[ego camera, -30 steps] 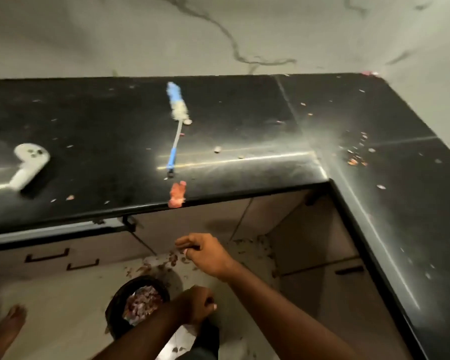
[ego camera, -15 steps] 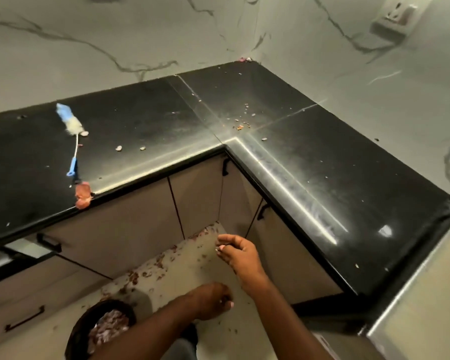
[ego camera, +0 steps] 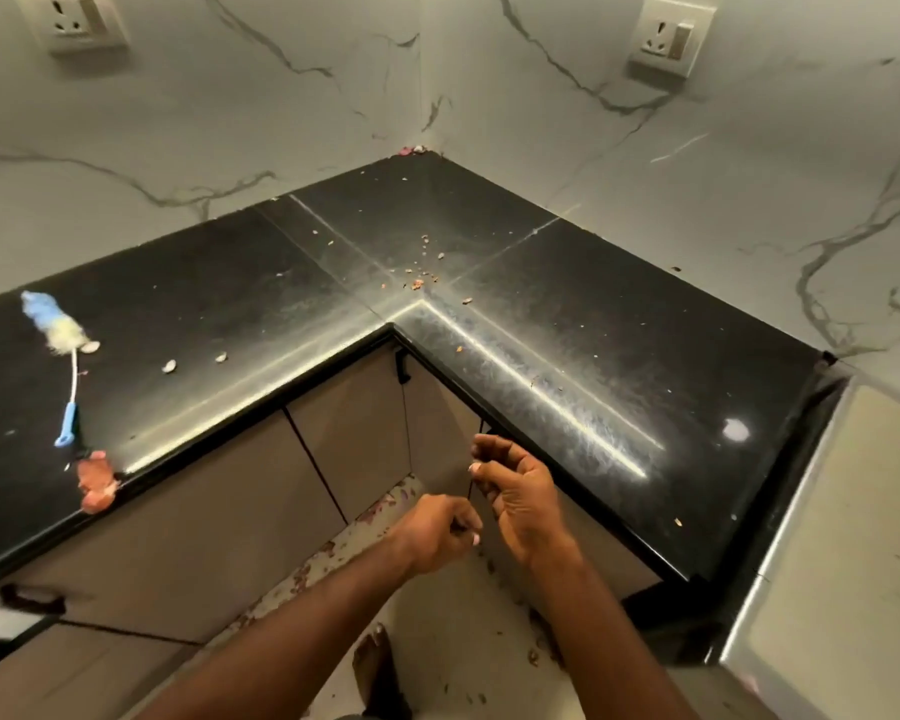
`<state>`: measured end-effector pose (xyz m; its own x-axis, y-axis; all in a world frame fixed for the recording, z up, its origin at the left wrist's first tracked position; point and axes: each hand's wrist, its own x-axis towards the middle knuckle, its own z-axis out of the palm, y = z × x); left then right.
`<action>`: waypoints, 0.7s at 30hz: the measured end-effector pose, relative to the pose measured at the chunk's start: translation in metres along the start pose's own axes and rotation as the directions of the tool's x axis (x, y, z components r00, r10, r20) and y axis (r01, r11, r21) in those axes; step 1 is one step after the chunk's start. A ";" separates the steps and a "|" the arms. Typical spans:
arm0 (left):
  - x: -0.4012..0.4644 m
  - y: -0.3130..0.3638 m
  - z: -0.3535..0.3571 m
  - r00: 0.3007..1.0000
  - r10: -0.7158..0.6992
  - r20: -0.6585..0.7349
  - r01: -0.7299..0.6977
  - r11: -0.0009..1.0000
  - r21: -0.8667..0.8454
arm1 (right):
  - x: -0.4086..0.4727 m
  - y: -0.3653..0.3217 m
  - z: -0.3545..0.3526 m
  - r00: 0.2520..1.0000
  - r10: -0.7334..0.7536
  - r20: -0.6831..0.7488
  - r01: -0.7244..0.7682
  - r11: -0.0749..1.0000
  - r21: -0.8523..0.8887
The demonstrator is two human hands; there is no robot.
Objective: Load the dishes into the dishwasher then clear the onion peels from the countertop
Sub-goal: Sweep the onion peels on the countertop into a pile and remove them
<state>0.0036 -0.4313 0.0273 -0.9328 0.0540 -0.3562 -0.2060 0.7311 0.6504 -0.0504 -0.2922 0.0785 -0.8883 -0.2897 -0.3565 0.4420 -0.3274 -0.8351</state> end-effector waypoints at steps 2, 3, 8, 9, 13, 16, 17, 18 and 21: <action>0.016 -0.007 -0.024 0.999 0.018 -0.027 -0.018 1.000 -0.013 | 0.022 -0.011 0.019 0.999 -0.029 -0.042 0.032 0.998 0.062; 0.021 -0.010 -0.035 0.999 0.030 -0.038 -0.031 0.999 -0.025 | 0.033 -0.015 0.027 0.998 -0.039 -0.054 0.044 0.995 0.090; 0.039 -0.044 -0.098 0.993 0.068 -0.099 -0.073 0.997 -0.041 | 0.091 -0.033 0.071 0.992 -0.056 -0.114 0.081 0.970 0.230; 0.043 -0.051 -0.112 0.990 0.077 -0.118 -0.082 0.996 -0.034 | 0.102 -0.035 0.081 0.991 -0.062 -0.120 0.090 0.964 0.249; 0.057 -0.072 -0.153 0.976 0.105 -0.192 -0.112 0.993 -0.026 | 0.143 -0.041 0.111 0.988 -0.083 -0.131 0.113 0.962 0.247; 0.077 -0.084 -0.175 0.968 0.095 -0.231 -0.114 0.991 -0.071 | 0.183 -0.044 0.125 0.985 -0.133 -0.110 0.146 0.982 0.116; 0.083 -0.085 -0.180 0.966 0.095 -0.241 -0.117 0.990 -0.081 | 0.198 -0.045 0.127 0.981 -0.163 -0.104 0.167 0.985 0.034; 0.088 -0.085 -0.185 0.964 0.095 -0.249 -0.119 0.989 -0.085 | 0.211 -0.044 0.127 0.975 -0.205 -0.088 0.199 0.977 -0.070; 0.116 -0.090 -0.201 0.949 0.086 -0.303 -0.111 0.992 -0.067 | 0.261 -0.037 0.125 0.932 -0.361 0.004 0.308 0.789 -0.532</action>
<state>-0.1457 -0.6272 0.0622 -0.9926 -0.0917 -0.0790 -0.1203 0.6734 0.7294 -0.2832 -0.4684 0.0684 -0.9874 -0.1553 -0.0288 0.0084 0.1308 -0.9914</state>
